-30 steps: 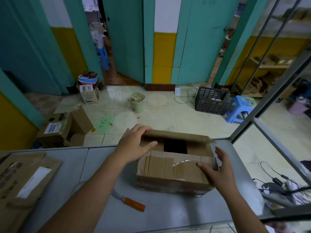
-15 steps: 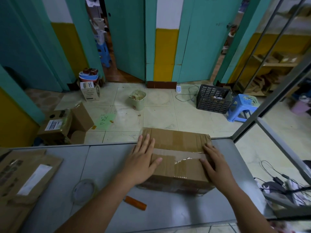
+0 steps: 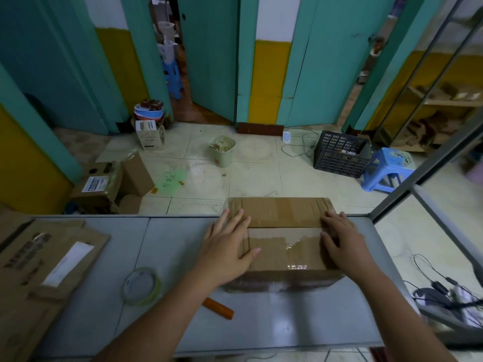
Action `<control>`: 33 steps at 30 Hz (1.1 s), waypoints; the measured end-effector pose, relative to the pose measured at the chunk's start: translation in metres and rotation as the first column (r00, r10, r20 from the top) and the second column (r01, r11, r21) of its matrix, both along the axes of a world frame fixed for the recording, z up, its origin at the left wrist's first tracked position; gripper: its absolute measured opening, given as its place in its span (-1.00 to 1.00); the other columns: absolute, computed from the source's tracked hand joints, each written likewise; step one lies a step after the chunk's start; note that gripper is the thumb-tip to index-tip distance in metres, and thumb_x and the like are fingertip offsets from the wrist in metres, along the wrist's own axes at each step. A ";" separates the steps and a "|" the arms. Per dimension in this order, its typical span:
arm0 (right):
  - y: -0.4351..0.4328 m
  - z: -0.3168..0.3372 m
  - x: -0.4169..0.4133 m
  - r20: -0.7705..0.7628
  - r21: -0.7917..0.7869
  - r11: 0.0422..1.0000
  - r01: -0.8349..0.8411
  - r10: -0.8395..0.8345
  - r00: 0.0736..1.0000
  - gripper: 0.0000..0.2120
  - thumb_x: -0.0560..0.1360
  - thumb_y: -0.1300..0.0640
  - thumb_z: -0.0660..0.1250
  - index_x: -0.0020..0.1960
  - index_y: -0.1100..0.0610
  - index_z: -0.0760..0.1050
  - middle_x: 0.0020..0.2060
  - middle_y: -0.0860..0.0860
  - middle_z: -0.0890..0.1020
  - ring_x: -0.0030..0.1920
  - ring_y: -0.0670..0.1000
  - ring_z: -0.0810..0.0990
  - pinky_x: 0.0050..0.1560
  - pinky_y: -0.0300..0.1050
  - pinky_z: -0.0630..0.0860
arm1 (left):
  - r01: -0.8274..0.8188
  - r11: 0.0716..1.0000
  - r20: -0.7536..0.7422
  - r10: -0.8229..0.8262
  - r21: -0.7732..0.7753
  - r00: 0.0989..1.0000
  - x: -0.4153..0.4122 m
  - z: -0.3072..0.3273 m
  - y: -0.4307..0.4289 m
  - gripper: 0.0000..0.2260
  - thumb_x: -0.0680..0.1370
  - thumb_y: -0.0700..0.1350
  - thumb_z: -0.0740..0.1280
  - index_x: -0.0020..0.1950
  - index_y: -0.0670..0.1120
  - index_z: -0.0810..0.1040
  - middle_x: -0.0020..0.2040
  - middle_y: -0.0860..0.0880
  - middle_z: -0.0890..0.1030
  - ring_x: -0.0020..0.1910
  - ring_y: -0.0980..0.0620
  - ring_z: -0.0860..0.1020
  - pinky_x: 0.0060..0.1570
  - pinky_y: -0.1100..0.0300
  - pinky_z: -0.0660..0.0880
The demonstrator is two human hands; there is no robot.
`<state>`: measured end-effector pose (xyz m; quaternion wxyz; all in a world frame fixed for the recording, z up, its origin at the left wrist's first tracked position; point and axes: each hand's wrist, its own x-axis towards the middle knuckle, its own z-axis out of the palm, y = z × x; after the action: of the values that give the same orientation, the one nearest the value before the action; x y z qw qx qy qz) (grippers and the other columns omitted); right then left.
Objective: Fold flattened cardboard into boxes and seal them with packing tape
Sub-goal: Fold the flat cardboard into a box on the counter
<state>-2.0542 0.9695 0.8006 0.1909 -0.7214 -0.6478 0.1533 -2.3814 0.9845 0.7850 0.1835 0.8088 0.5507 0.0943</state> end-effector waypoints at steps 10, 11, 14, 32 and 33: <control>0.016 0.047 -0.095 0.078 0.069 0.977 -0.203 0.198 0.977 -0.48 0.65 -0.18 0.19 0.58 -0.08 0.32 0.62 -0.13 0.28 0.66 -0.03 0.09 0.65 0.19 -0.01 | -0.154 0.980 0.061 0.148 0.124 0.987 -0.062 0.025 0.008 -0.34 0.60 0.44 0.10 0.64 0.19 0.30 0.61 0.13 0.37 0.61 0.04 0.28 0.60 -0.11 0.22; 0.018 0.050 -0.108 0.077 0.061 0.969 -0.241 0.237 0.969 -0.47 0.66 -0.18 0.20 0.59 -0.08 0.31 0.63 -0.12 0.27 0.66 -0.02 0.09 0.64 0.19 0.00 | -0.188 0.975 0.055 0.182 0.121 0.982 -0.073 0.025 0.003 -0.36 0.60 0.43 0.12 0.61 0.17 0.35 0.56 0.12 0.44 0.55 0.04 0.36 0.53 -0.08 0.31; 0.024 0.054 -0.153 0.090 0.076 0.917 -0.391 0.384 0.919 -0.48 0.67 -0.17 0.19 0.59 -0.10 0.30 0.62 -0.12 0.27 0.65 -0.01 0.12 0.61 0.15 0.03 | -0.281 0.957 -0.002 0.282 0.077 0.959 -0.111 0.019 -0.016 -0.39 0.62 0.41 0.17 0.60 0.16 0.37 0.50 0.11 0.50 0.45 0.01 0.45 0.37 -0.03 0.42; 0.029 -0.074 -0.400 -0.172 -0.391 0.621 -0.679 0.676 0.717 -0.39 0.59 -0.08 0.42 0.55 0.11 0.35 0.41 0.13 0.50 0.38 0.16 0.51 0.34 0.14 0.52 | -0.693 0.521 0.011 0.803 -0.499 0.595 -0.277 -0.109 -0.133 -0.12 0.55 0.28 0.47 0.72 -0.01 0.15 0.65 0.00 0.32 0.57 -0.09 0.39 0.46 -0.06 0.43; 0.028 -0.089 -0.406 -0.196 -0.460 0.624 -0.632 0.623 0.758 -0.36 0.58 -0.06 0.43 0.55 0.17 0.34 0.39 0.19 0.51 0.35 0.21 0.55 0.30 0.15 0.55 | -0.676 0.494 0.063 0.829 -0.547 0.555 -0.271 -0.113 -0.127 -0.15 0.55 0.26 0.48 0.70 -0.05 0.21 0.62 -0.01 0.37 0.52 -0.10 0.44 0.39 -0.02 0.47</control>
<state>-2.4600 0.9979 0.7117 -0.0620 -0.4726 -0.7935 0.3783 -2.6523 0.8573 0.6717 0.3952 0.3837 0.8190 0.1608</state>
